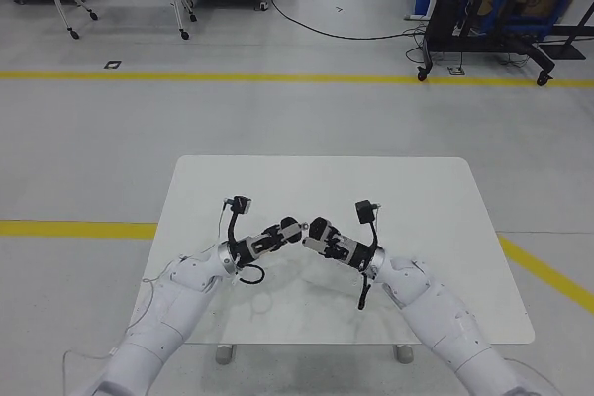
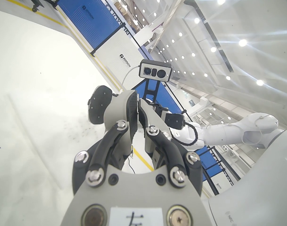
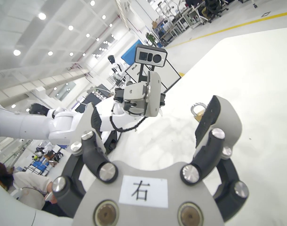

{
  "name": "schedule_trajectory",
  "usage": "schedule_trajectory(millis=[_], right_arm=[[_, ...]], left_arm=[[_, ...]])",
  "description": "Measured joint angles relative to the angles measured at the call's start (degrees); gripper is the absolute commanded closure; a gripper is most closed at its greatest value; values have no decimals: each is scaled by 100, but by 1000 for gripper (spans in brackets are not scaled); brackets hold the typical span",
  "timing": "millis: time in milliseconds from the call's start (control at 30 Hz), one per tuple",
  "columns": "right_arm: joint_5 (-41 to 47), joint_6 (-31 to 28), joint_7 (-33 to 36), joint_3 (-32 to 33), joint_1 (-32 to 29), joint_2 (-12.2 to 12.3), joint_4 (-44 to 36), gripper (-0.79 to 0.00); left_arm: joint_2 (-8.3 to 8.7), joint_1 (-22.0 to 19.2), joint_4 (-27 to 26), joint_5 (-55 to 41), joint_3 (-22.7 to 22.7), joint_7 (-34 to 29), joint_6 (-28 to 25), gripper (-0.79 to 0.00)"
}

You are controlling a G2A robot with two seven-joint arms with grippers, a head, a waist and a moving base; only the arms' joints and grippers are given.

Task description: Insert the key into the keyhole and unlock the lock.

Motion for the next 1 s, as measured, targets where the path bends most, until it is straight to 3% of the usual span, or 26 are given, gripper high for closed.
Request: schedule_trajectory(millis=[167, 200, 267, 367, 833, 900, 933, 1000], right_arm=[[823, 124, 1353, 343, -222, 222, -392, -785], [1011, 163, 1563, 385, -255, 252, -455, -702], [1393, 276, 1997, 450, -310, 308, -566, -425], [1625, 446, 2395, 491, -335, 361, -641, -308], [1651, 834, 2471, 501, -236, 421, -741, -166], [1653, 861, 2465, 514, -237, 431, -762, -114], [1648, 882, 2465, 517, -240, 436, -775, -28], [1640, 913, 2470, 517, -241, 443, -794, 0]], left_arm=[[17, -86, -22, -142, 128, -593, 113, 0], [18, -102, -13, -169, 145, -668, 113, 0], [16, -122, 15, -236, 168, -738, 85, 0], [6, -162, 31, -298, 225, -836, 40, 0], [41, -279, 21, -343, 501, -840, 7, 0], [50, -290, 19, -355, 532, -836, 3, 0], [57, -297, 19, -364, 551, -833, 0, 0], [67, -308, 21, -378, 578, -827, -6, 0]])
